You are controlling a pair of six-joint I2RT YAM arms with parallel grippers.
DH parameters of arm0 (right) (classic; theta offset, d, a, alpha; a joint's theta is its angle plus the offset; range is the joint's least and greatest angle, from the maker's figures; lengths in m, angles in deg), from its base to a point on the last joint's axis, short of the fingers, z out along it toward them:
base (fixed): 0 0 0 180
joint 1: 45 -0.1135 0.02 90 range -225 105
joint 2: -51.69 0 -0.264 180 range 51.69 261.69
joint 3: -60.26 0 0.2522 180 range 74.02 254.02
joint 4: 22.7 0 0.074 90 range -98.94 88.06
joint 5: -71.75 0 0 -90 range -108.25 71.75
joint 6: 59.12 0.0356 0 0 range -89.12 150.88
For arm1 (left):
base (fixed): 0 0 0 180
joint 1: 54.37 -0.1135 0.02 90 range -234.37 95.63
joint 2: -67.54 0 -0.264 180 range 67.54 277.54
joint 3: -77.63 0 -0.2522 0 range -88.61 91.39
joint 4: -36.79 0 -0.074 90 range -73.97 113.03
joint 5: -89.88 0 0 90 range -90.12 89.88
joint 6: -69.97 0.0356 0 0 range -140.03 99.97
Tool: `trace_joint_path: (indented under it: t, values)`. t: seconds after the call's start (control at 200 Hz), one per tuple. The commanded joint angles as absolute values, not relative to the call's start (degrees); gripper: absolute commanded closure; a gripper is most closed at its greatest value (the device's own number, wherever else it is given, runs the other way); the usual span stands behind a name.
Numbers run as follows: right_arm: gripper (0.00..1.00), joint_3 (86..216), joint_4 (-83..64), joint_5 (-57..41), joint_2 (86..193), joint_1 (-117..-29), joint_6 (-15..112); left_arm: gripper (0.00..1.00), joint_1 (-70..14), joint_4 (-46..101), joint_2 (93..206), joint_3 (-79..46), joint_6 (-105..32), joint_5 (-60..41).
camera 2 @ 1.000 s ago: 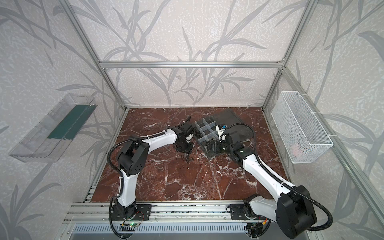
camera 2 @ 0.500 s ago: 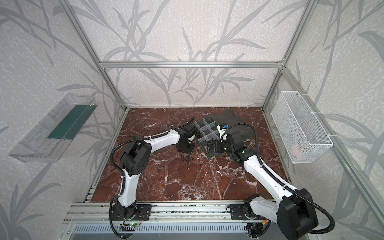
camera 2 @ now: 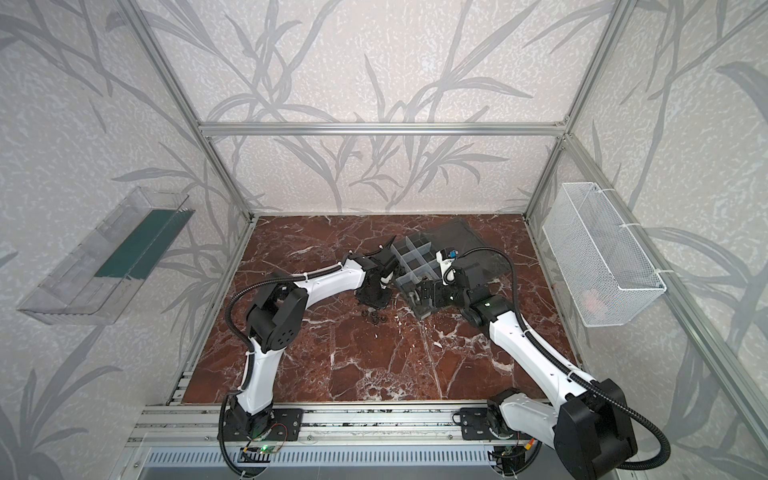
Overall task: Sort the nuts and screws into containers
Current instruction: 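Lift the wing nut with the left gripper and carry it toward the box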
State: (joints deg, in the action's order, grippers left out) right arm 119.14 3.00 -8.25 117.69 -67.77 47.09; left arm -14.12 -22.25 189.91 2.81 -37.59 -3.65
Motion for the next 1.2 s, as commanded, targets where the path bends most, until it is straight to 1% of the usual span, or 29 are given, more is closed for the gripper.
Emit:
trace_joint_path:
  t: [0.0, 0.245, 0.44, 0.835, 1.195]
  values:
    - [0.01, 118.58, 3.88, -8.82, 116.03, -67.42, 47.05, 0.83, -13.67, -25.41, 192.31, 2.71, -37.02, -4.87]
    - [0.01, 118.77, 4.85, -8.82, 115.46, -67.07, 46.44, 0.84, -14.17, -22.25, 189.10, 1.06, -38.02, -10.22]
    - [0.01, 119.11, 4.88, -8.75, 115.33, -66.63, 46.17, 0.84, -14.57, -22.17, 186.27, 1.58, -38.82, -11.27]
    - [0.01, 118.79, 6.02, -8.40, 113.43, -65.01, 45.82, 0.84, -14.55, -25.38, 186.46, 12.29, -40.05, -12.99]
    - [0.01, 118.23, 9.39, -9.50, 109.46, -62.60, 46.51, 0.84, -14.45, -22.05, 188.22, 22.07, -43.10, -15.18]
